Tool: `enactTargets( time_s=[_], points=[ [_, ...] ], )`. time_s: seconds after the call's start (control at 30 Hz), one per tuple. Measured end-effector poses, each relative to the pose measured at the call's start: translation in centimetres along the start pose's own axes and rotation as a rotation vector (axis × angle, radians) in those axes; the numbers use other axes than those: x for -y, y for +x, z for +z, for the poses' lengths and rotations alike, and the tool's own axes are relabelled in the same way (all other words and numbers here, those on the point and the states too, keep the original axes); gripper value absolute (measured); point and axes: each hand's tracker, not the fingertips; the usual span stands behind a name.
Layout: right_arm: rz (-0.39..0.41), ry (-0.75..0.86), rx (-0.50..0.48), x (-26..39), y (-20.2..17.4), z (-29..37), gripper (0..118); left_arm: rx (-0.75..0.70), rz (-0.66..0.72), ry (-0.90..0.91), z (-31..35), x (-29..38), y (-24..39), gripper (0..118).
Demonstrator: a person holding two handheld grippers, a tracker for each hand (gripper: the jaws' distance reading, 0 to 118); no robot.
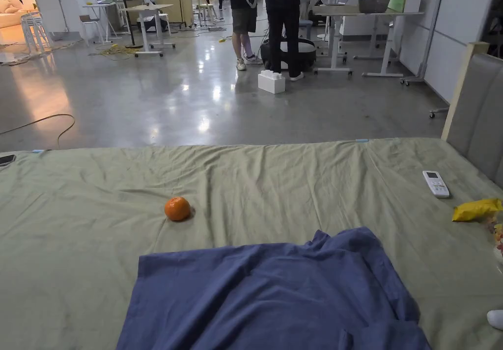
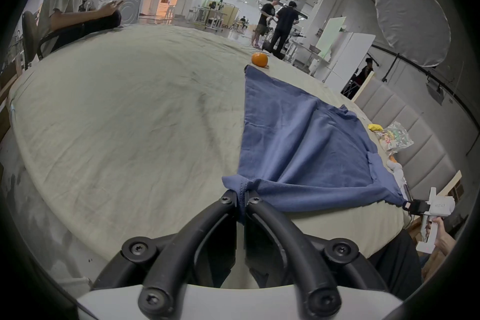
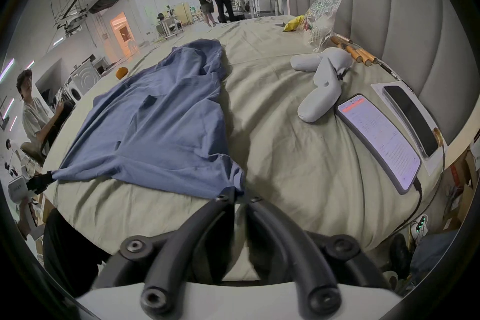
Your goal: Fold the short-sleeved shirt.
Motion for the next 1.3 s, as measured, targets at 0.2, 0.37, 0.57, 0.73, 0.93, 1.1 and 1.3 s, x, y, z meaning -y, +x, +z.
enactTargets(
  time_s=[0.2,0.37,0.57,0.73,0.93,1.1,1.3],
  points=[
    [-0.032,0.146,0.009,-1.1,0.2,3.8,75,-0.063,-0.162,0.104,5.2,-1.7,1.8,84],
    [-0.183,0.472,-0.044,-4.3,-3.5,9.4,75,-0.131,-0.304,0.341,12.4,-4.3,9.2,85],
    [-0.133,0.730,-0.164,-6.5,-9.5,17.6,75,-0.215,-0.336,0.637,20.2,-4.8,17.1,85],
    [0.176,0.794,-0.071,-6.7,-12.9,20.9,60,-0.214,-0.324,0.695,22.1,-5.1,18.8,84],
    [0.202,0.809,-0.077,-6.1,-14.2,21.4,9,-0.232,-0.348,0.756,22.8,-4.8,19.4,8],
    [0.205,0.817,-0.043,-6.1,-14.8,21.5,0,-0.190,-0.349,0.753,23.5,-4.5,19.8,0],
    [0.199,0.810,-0.056,-6.3,-15.0,21.4,0,-0.155,-0.349,0.718,22.9,-4.9,19.6,0]
  ],
)
